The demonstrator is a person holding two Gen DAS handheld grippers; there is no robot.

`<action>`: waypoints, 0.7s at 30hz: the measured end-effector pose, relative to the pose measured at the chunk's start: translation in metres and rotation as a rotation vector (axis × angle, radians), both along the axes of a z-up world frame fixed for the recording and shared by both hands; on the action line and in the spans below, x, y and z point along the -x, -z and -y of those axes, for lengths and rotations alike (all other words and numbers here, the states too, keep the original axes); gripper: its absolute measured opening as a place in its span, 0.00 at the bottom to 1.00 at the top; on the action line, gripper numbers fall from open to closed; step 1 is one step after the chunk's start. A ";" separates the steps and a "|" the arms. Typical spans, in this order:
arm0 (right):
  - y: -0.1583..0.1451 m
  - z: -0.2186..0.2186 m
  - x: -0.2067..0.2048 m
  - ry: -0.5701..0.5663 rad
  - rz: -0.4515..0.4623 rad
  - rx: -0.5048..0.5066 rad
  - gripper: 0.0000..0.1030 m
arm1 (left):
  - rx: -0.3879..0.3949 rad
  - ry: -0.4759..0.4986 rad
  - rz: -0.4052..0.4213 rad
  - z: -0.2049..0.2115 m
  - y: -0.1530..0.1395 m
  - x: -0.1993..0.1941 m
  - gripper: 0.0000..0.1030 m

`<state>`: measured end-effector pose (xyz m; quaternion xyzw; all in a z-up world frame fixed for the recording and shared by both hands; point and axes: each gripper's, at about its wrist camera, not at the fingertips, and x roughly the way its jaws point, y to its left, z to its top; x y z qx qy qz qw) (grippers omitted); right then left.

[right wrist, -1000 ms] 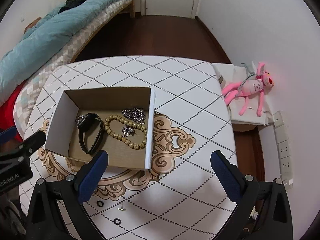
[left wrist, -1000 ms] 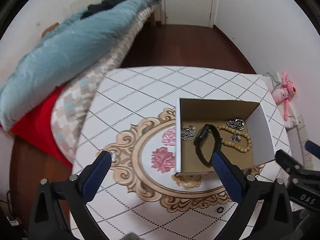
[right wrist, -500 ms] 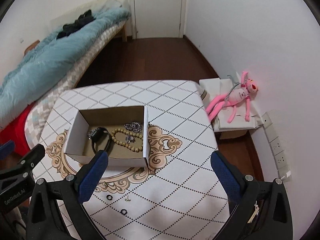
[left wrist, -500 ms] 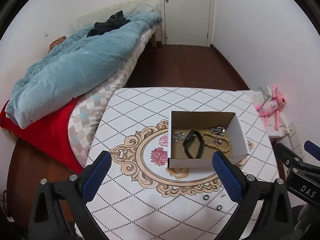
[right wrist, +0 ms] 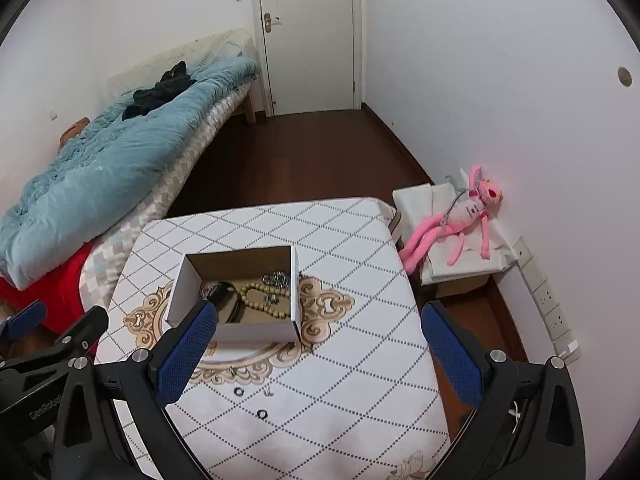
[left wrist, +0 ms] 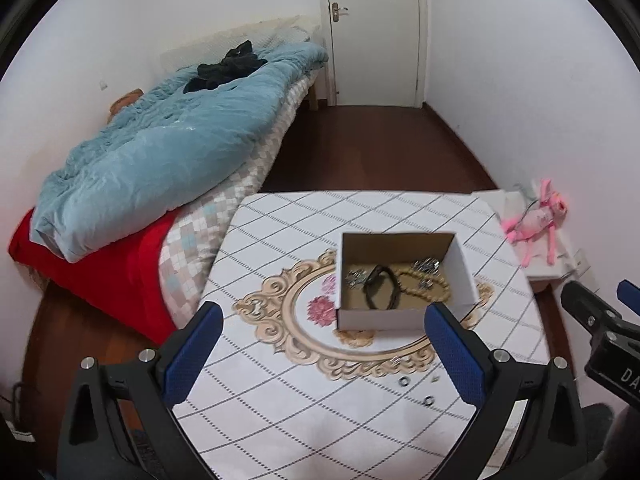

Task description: Organize jewelry

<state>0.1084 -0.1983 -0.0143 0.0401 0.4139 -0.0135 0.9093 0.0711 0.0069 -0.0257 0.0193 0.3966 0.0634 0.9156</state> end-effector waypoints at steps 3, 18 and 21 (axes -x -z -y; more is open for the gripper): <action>0.028 0.002 -0.001 -0.016 -0.070 -0.019 1.00 | -0.015 -0.007 -0.062 -0.001 0.027 -0.004 1.00; 0.188 -0.042 -0.016 -0.158 -0.307 -0.145 0.50 | -0.054 -0.105 -0.366 -0.034 0.159 -0.013 1.00; 0.199 -0.051 -0.018 -0.178 -0.318 -0.147 0.37 | -0.043 -0.115 -0.386 -0.039 0.168 -0.015 1.00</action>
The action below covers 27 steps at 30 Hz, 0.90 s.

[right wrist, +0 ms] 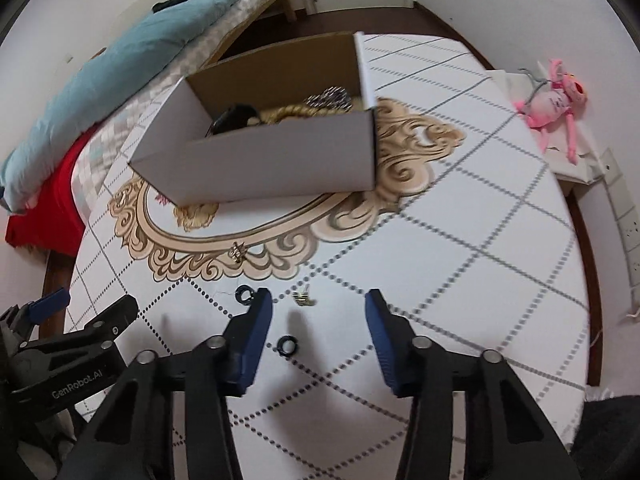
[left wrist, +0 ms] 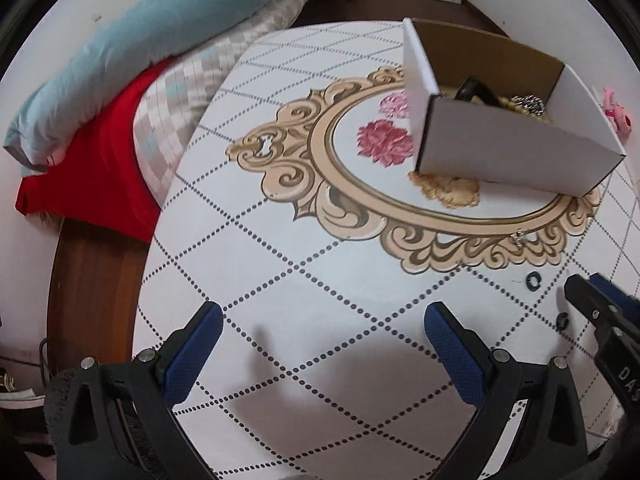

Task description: Organize jewelry

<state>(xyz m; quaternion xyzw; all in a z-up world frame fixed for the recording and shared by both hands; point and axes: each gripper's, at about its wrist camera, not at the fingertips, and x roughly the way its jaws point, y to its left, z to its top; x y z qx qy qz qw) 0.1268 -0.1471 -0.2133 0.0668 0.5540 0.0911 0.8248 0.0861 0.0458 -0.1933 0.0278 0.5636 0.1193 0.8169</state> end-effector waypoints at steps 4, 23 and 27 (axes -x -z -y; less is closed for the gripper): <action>0.006 -0.011 0.002 -0.031 0.027 0.027 0.15 | 0.013 0.002 -0.010 0.001 0.004 -0.002 1.00; -0.018 0.070 -0.006 0.156 0.071 -0.022 0.08 | 0.182 0.223 -0.013 0.087 0.008 -0.051 0.62; -0.015 0.076 -0.006 0.170 0.069 -0.025 0.08 | 0.164 0.254 0.009 0.092 0.009 -0.055 0.42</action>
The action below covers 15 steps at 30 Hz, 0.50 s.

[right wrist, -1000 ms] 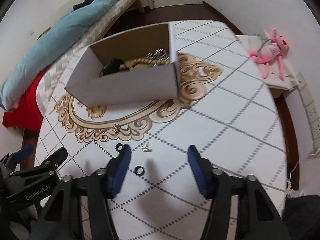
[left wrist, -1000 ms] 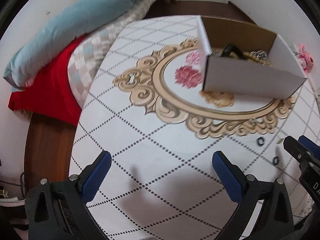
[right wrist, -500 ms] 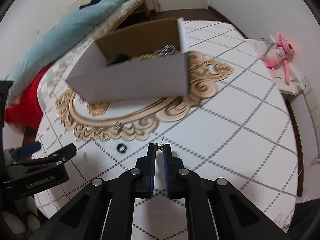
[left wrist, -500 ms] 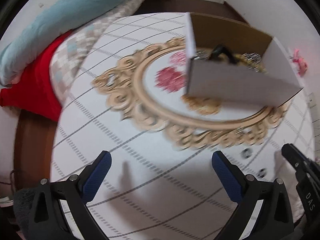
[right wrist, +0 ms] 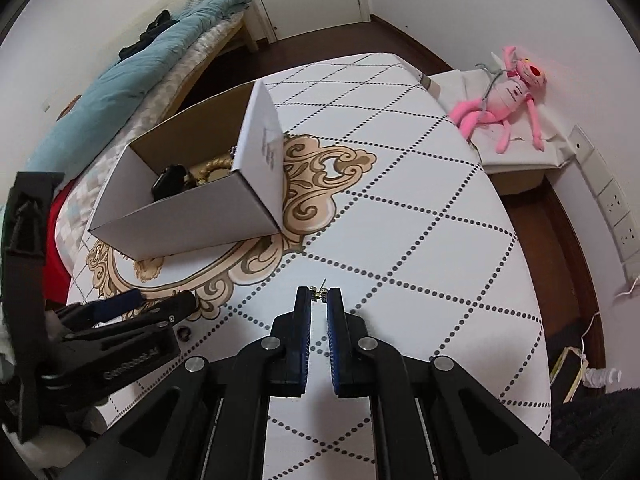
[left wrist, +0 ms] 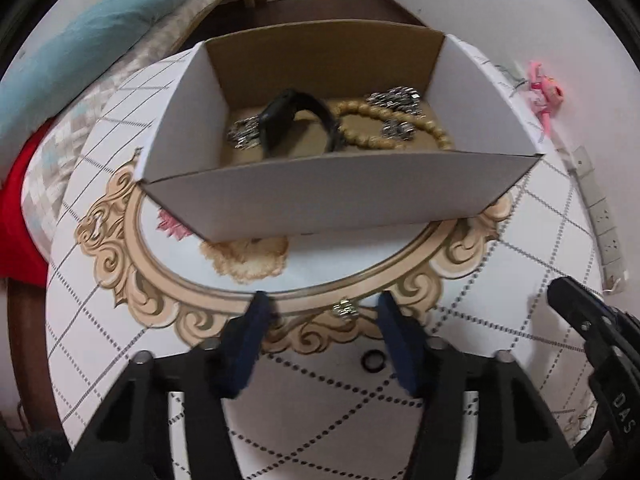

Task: Organize jewelry
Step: 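Carry both small pieces over the box and open both tools to drop them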

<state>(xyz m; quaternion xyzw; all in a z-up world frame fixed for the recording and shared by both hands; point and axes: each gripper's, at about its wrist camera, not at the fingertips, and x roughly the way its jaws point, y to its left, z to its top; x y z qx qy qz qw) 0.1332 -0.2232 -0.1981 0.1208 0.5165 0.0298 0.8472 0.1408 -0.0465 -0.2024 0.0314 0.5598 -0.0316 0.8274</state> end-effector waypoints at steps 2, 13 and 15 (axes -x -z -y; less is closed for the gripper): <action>0.001 0.001 0.000 0.003 -0.001 -0.002 0.08 | -0.003 0.015 0.010 0.003 -0.002 0.000 0.15; -0.012 -0.003 0.003 0.005 0.024 -0.027 0.08 | 0.059 0.021 0.012 -0.010 -0.021 0.011 0.05; -0.025 -0.004 0.003 -0.005 0.044 -0.045 0.08 | 0.087 0.011 0.022 -0.018 -0.033 0.015 0.05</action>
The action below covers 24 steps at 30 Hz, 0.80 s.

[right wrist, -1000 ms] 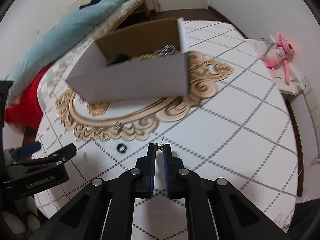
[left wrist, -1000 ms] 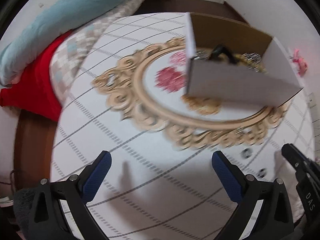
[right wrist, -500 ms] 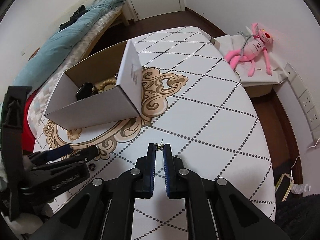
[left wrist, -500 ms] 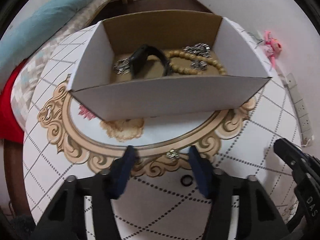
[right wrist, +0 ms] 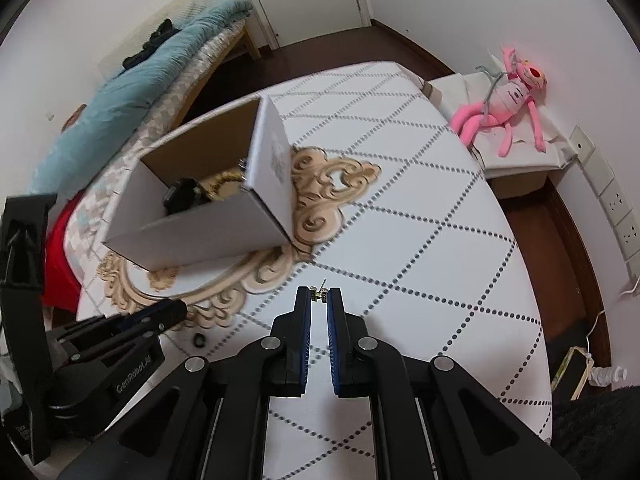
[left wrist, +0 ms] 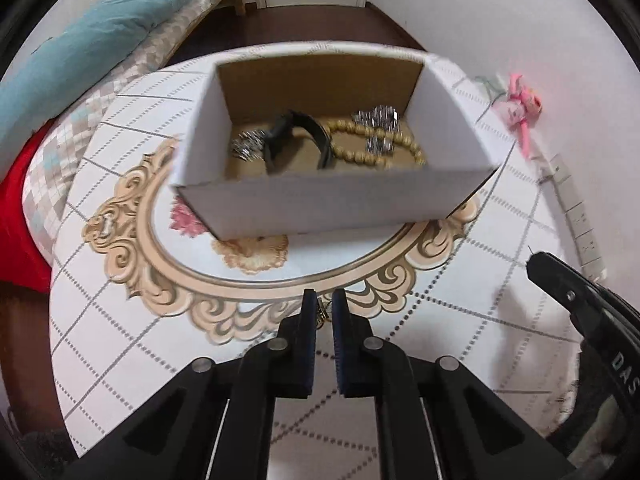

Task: Organize jewelry
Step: 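Carry both small pieces over the box and open both tools to drop them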

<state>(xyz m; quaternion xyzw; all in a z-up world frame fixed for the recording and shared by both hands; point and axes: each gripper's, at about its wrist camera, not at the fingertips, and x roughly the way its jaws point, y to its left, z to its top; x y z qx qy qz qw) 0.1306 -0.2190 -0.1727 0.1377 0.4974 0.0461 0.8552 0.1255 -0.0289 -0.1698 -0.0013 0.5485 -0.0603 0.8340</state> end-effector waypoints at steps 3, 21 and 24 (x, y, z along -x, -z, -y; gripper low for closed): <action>-0.024 -0.005 -0.003 -0.021 0.042 -0.029 0.08 | 0.073 -0.029 0.030 -0.019 -0.032 -0.001 0.05; -0.045 -0.048 -0.135 -0.197 -0.051 -0.055 0.08 | 0.104 -0.082 0.009 -0.054 -0.071 -0.113 0.08; -0.033 -0.055 -0.161 -0.238 -0.134 -0.069 0.09 | 0.077 -0.105 -0.036 -0.059 -0.064 -0.130 0.09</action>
